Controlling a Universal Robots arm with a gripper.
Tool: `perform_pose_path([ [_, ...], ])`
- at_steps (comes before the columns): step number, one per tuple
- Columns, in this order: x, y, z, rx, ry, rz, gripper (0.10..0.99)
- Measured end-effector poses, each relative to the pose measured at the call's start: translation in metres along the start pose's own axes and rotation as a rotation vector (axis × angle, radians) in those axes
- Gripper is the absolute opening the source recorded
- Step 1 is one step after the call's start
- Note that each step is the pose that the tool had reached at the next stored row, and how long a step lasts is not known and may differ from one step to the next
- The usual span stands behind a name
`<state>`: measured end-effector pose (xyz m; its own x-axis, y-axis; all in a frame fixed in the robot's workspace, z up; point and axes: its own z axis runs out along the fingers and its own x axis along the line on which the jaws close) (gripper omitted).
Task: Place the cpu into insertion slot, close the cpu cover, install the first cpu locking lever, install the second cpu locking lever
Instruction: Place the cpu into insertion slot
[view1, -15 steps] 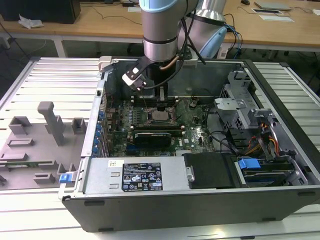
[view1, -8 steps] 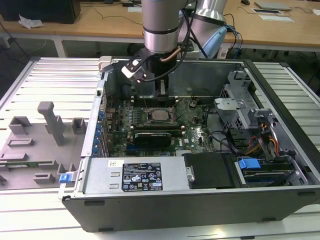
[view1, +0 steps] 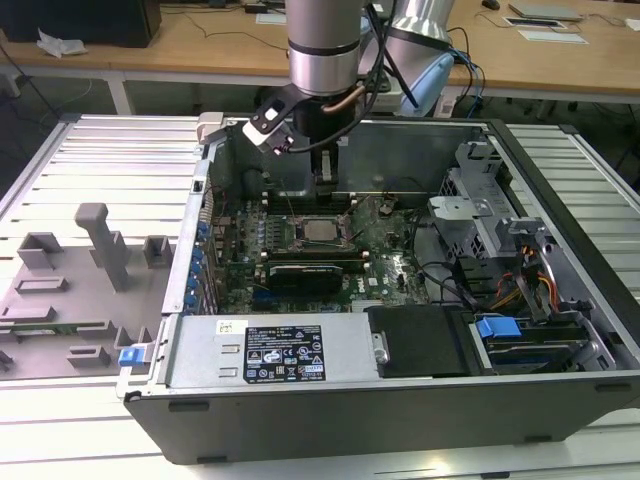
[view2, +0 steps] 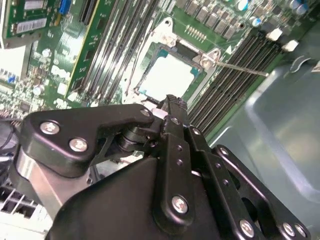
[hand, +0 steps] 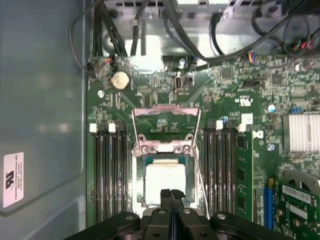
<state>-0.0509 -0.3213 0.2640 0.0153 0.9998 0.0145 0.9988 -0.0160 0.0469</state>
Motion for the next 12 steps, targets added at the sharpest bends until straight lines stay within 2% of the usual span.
perform_pose_path([
  [3, 0.0000, 0.0004, 0.0000, 0.001, 0.0002, 0.000, 0.106],
  [4, 0.0000, 0.0044, 0.0003, 0.001, 0.0003, 0.000, 0.106],
  [5, -0.0001, 0.0054, 0.0003, 0.001, 0.0002, 0.000, 0.106],
  [12, 0.0000, 0.0055, 0.0003, 0.001, 0.0002, 0.000, 0.106],
])
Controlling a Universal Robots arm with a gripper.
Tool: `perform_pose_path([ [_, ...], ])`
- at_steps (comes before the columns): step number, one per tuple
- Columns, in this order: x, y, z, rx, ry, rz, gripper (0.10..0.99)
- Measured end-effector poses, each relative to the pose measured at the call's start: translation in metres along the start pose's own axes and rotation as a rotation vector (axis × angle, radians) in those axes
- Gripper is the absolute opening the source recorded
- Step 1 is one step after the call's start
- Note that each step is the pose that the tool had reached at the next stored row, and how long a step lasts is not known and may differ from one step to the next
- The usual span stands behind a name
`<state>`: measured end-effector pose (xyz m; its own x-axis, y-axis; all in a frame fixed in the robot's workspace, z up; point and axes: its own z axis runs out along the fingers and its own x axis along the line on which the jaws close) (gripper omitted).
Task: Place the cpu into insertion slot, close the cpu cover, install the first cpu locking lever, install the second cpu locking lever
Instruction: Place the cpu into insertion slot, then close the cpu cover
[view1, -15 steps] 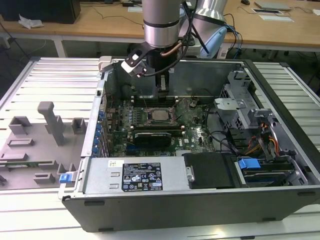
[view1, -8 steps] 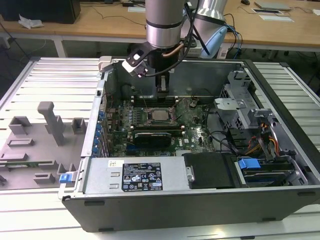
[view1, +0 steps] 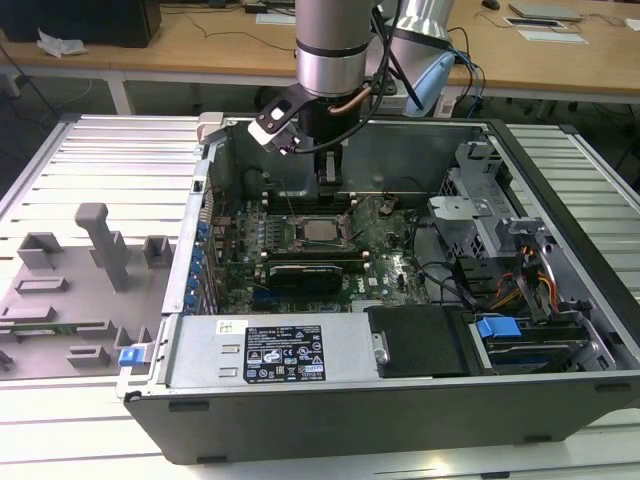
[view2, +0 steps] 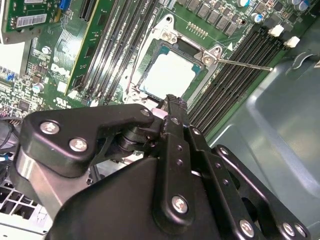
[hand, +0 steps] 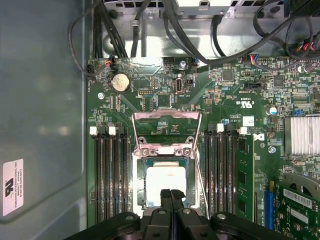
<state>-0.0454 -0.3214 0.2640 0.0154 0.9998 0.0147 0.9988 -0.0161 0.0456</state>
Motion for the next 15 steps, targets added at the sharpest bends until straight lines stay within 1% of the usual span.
perform_pose_path([
  [9, 0.0000, 0.0001, 0.0000, 0.000, 0.0000, 0.000, 0.106],
  [10, 0.0000, 0.0012, 0.0001, 0.000, 0.0000, 0.000, 0.106],
  [12, -0.0001, 0.0056, 0.0002, 0.001, 0.0000, 0.000, 0.106],
  [13, -0.0008, 0.0143, 0.0006, 0.002, 0.0000, 0.000, 0.106],
  [14, -0.0013, 0.0199, 0.0009, 0.003, 0.0000, 0.000, 0.106],
  [15, -0.0015, 0.0221, 0.0009, 0.004, -0.0001, 0.000, 0.106],
])
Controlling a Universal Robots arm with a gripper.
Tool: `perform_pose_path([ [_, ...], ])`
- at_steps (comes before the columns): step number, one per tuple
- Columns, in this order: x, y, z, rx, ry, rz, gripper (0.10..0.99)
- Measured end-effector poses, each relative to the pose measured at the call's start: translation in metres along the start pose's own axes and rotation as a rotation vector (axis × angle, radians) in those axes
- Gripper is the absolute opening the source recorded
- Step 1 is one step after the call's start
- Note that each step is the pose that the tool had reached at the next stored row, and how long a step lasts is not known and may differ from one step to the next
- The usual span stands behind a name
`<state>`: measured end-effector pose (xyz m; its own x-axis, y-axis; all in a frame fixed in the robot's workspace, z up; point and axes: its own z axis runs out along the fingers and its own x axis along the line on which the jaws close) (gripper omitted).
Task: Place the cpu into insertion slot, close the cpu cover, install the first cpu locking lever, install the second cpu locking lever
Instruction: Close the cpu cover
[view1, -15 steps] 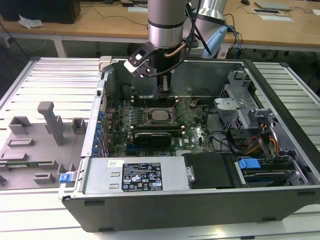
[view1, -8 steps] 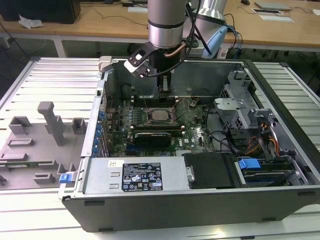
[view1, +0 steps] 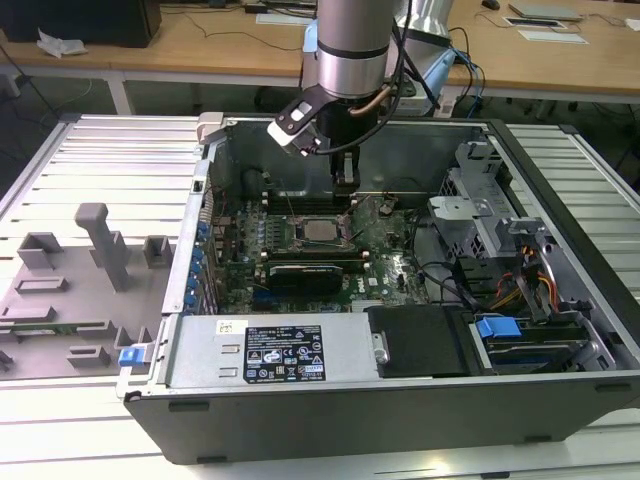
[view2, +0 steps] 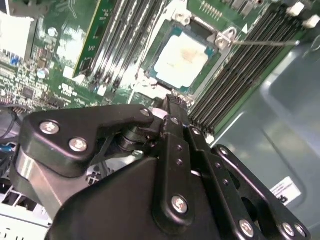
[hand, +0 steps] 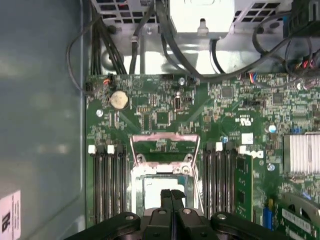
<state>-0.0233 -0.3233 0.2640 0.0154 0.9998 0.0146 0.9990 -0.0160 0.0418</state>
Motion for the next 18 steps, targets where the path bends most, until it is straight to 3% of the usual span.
perform_pose_path([
  [3, 0.0001, 0.0005, -0.0057, 0.000, 0.0000, 0.000, 0.106],
  [8, 0.0001, 0.0022, -0.0064, 0.000, 0.0000, 0.000, 0.106],
  [13, -0.0007, 0.0215, -0.0056, 0.001, 0.0001, 0.000, 0.106],
  [18, -0.0017, 0.0489, -0.0045, 0.004, 0.0000, 0.000, 0.106],
])
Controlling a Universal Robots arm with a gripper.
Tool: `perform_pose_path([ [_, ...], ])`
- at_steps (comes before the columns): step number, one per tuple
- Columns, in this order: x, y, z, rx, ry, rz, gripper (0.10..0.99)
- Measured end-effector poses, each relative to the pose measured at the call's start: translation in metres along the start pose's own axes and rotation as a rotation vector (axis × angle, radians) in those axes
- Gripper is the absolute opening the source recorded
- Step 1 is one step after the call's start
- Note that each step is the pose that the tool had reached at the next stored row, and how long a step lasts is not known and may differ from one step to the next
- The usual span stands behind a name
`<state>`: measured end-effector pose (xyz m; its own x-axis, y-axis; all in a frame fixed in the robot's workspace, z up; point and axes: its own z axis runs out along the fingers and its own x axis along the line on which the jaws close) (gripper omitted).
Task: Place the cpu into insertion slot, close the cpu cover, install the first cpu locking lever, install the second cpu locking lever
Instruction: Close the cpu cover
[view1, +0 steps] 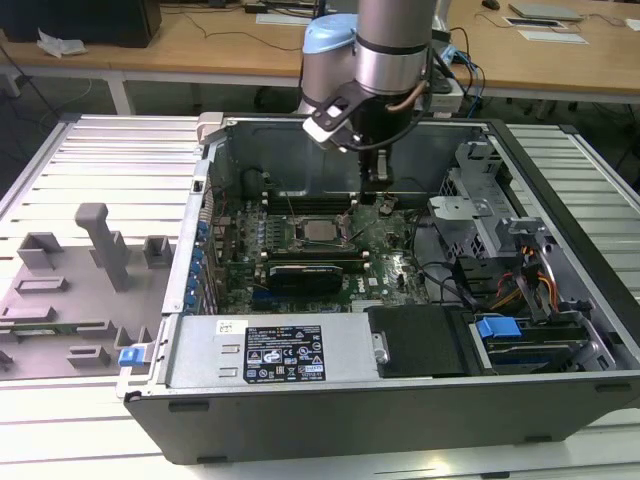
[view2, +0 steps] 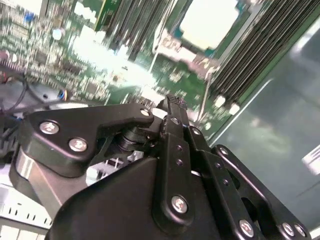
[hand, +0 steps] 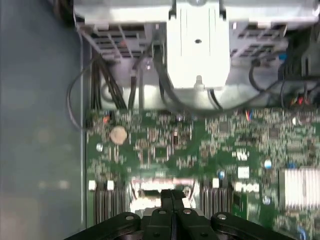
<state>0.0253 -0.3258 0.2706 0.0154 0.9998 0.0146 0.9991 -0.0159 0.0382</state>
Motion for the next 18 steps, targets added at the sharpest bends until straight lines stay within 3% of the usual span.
perform_pose_path([
  [1, -0.0001, 0.0078, 0.0003, 0.000, 0.0000, 0.000, 0.106],
  [5, -0.0001, 0.0220, 0.0009, 0.001, 0.0001, 0.000, 0.106],
  [9, -0.0002, 0.0241, 0.0063, 0.002, -0.0001, 0.000, 0.106],
  [14, -0.0003, 0.0239, 0.0182, 0.005, 0.0001, 0.000, 0.106],
  [18, -0.0001, 0.0239, 0.0208, 0.005, 0.0111, -0.001, 0.106],
])
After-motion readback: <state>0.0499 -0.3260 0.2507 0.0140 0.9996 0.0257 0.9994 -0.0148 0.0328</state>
